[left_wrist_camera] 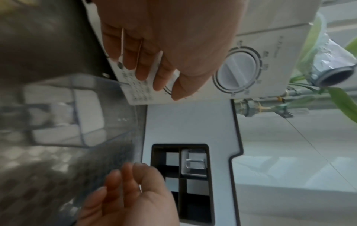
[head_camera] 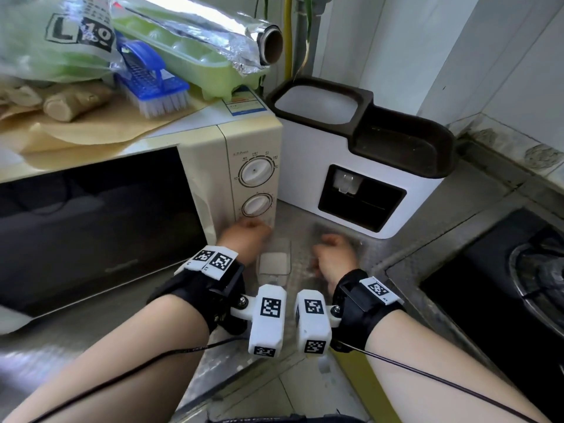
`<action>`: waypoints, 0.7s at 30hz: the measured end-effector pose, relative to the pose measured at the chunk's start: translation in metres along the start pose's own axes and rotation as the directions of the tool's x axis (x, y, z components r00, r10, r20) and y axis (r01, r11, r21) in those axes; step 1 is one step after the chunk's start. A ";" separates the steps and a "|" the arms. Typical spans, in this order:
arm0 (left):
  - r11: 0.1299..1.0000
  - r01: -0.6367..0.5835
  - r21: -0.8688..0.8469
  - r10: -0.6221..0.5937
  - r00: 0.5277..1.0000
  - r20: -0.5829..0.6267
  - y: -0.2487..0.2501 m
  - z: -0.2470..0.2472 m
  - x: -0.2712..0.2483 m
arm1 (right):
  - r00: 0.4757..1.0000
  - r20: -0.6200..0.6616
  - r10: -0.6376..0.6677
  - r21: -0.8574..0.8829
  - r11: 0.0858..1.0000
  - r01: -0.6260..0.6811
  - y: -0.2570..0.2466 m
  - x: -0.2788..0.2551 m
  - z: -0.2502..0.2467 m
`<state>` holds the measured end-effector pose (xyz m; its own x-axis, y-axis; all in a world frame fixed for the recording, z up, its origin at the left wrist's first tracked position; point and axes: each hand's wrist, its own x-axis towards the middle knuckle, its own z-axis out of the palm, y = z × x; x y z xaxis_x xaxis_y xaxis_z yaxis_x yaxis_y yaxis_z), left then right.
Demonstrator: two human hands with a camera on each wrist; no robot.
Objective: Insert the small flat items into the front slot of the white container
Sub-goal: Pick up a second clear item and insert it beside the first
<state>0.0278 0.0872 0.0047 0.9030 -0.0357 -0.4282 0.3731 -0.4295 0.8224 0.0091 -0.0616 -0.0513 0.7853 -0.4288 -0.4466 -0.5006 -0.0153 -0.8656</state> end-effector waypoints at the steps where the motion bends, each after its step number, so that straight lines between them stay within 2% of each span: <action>1: 0.999 0.020 0.035 -0.019 1.000 -0.009 -0.003 0.001 -0.003 | 1.000 0.025 0.006 -0.026 1.000 -0.006 0.004 -0.003 0.000; 6: 0.995 0.098 -0.027 -0.100 0.993 -0.063 -0.007 0.013 -0.018 | 0.987 0.152 0.060 -0.150 0.988 -0.037 0.022 -0.018 -0.005; 13: 0.954 0.195 -0.228 -0.201 0.980 -0.001 -0.006 0.036 -0.024 | 0.959 0.279 0.051 -0.243 0.970 0.019 0.033 -0.030 -0.019; 15: 0.948 0.200 -0.248 -0.197 0.980 0.038 -0.006 0.044 -0.025 | 0.965 0.261 0.016 -0.241 0.969 0.049 0.035 -0.031 -0.023; 21: 0.942 0.170 -0.290 -0.148 0.984 0.096 0.002 0.062 -0.021 | 0.988 0.085 -0.125 -0.188 0.972 0.139 0.032 -0.022 -0.041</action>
<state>-0.0041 0.0307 -0.0079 0.8131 -0.0584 -0.5792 0.5666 -0.1490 0.8104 -0.0393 -0.0896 -0.0593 0.8700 -0.3450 -0.3524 -0.4456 -0.2440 -0.8613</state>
